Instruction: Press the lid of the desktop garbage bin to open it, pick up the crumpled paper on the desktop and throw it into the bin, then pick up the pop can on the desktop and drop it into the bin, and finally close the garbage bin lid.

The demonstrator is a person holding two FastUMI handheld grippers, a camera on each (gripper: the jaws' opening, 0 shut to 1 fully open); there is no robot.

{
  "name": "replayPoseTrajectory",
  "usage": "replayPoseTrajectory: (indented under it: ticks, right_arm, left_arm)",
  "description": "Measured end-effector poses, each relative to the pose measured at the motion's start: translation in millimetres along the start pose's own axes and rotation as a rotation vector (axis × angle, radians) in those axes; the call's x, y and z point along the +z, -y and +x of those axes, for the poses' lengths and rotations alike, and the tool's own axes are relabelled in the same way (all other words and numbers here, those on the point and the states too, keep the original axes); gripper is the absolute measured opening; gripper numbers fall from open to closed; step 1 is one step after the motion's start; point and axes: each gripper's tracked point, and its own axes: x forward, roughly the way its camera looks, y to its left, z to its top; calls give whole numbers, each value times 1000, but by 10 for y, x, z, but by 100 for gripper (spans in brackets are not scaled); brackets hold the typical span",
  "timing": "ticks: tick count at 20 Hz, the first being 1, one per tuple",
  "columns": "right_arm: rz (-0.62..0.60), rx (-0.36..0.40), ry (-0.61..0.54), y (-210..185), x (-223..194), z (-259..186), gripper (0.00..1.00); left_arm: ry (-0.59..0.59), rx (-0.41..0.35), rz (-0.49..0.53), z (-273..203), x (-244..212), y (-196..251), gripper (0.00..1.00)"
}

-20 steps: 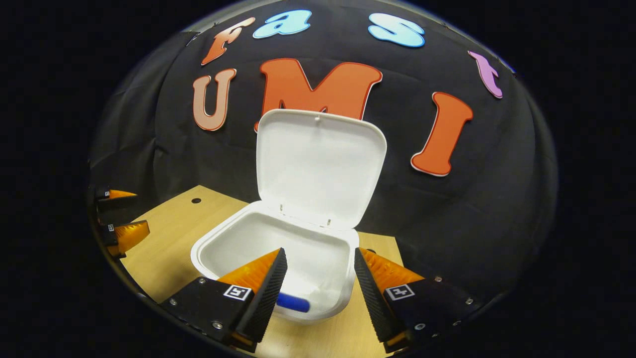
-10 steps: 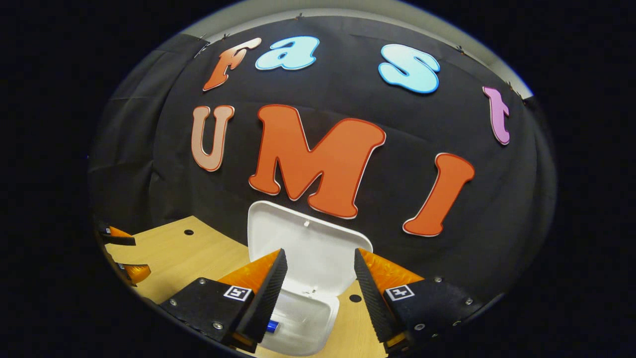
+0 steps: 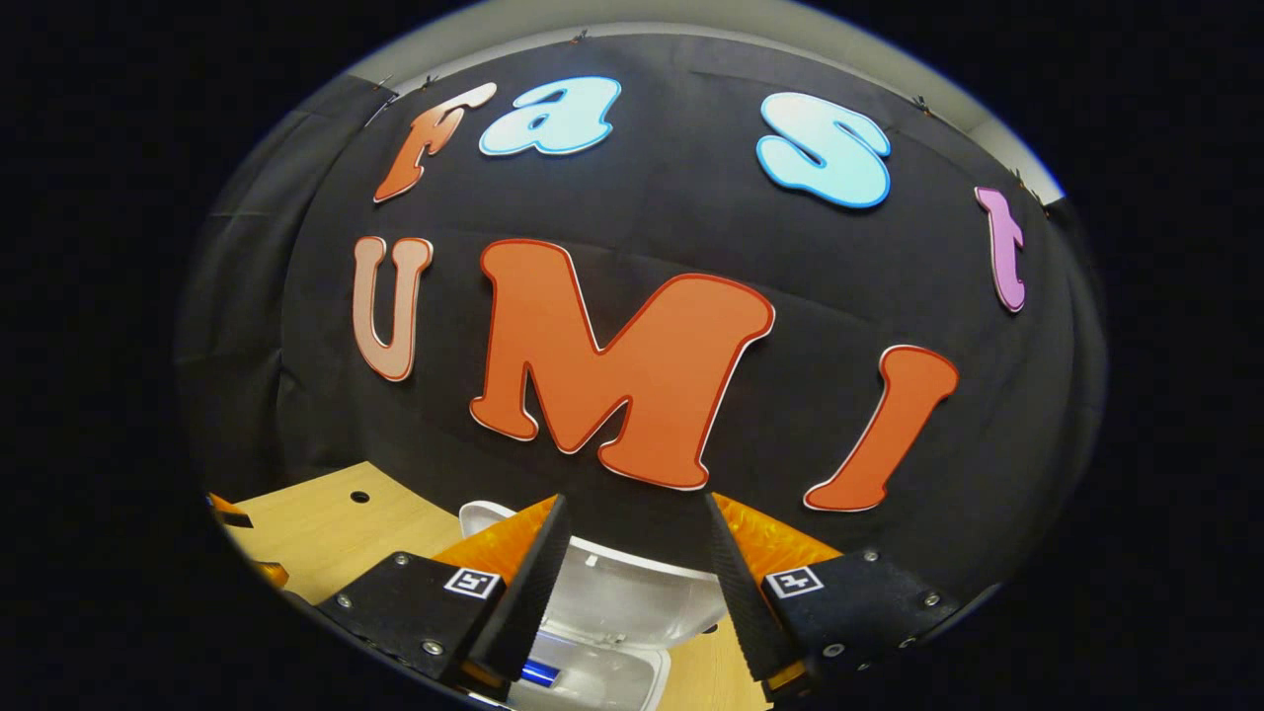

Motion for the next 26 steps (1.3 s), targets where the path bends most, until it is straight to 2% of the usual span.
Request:
replayPoseTrajectory:
  ticks: [4,9,26]
  right_arm:
    - [61,15,-38,-85,-82,102,82]
    - [90,65,-56,-199,-167,-133,82]
    - [109,134,-290,-598,-1386,-825,83]
  left_arm:
    - [-10,23,-10,8,-47,-92,99]
    - [-16,21,-9,33,-54,-90,99]
    - [-25,-63,17,15,-36,274,99]
